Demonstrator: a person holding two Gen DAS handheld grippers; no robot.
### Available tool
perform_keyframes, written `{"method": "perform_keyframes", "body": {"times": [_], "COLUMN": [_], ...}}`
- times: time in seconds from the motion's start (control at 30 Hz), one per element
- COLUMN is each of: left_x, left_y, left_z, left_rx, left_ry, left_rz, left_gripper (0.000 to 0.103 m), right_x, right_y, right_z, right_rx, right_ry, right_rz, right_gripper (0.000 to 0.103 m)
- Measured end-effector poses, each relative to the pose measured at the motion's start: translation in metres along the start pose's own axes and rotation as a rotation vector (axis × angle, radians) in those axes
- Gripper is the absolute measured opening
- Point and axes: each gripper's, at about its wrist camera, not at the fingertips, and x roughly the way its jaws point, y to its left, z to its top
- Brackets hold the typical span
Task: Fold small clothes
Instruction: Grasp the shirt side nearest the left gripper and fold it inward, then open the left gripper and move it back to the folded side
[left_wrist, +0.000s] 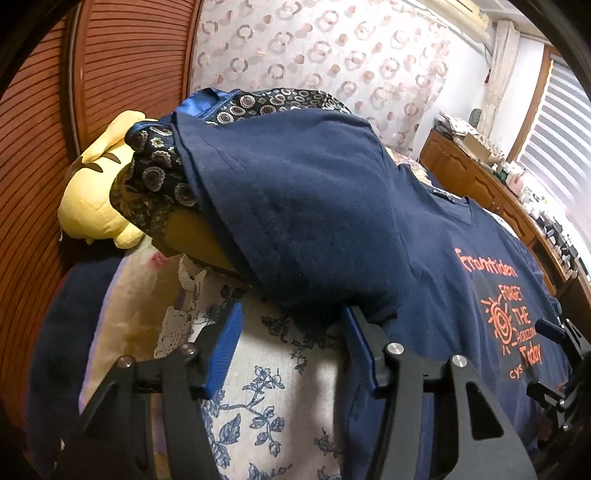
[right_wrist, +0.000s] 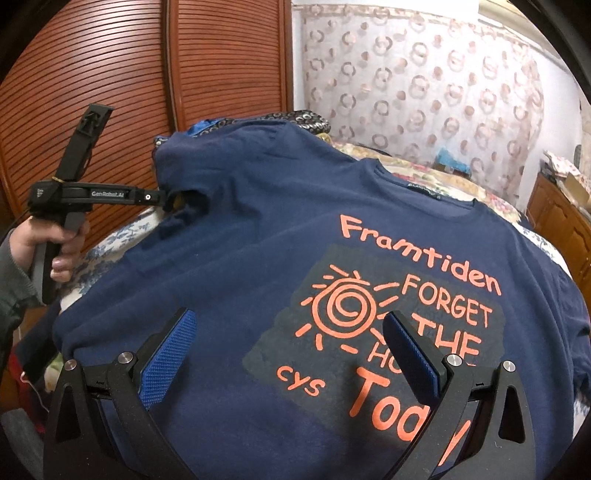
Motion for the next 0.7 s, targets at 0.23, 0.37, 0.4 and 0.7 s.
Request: {"method": "perform_keyframes", "body": {"times": [0.23,0.37,0.4,0.7], "left_x": [-0.004,-0.02,-0.025,-0.055], "left_y": [0.001,-0.001,-0.002,-0.052], "left_z": [-0.001,0.002,0.003,0.032], "left_rx": [0.022,0.037,0.042,0.156], "left_ry": [-0.006,-0.043,-0.055,-0.121], "left_rz": [-0.014,-0.029,-0.032,-0.091], "left_gripper": [0.0,0.0,0.0,0.0], "right_x": [-0.001,-0.001,-0.001,-0.002], "right_y": [-0.001,-0.002,-0.002,-0.006], "right_z": [-0.001,-0.001,-0.001,-0.001], "right_rx": [0.01,0.018,0.02,0.035], "right_ry": [-0.001,-0.006,-0.006,-0.021], "right_rz": [0.003,0.006,0.005,0.002], "right_gripper": [0.103,0.103,0.103,0.103]}}
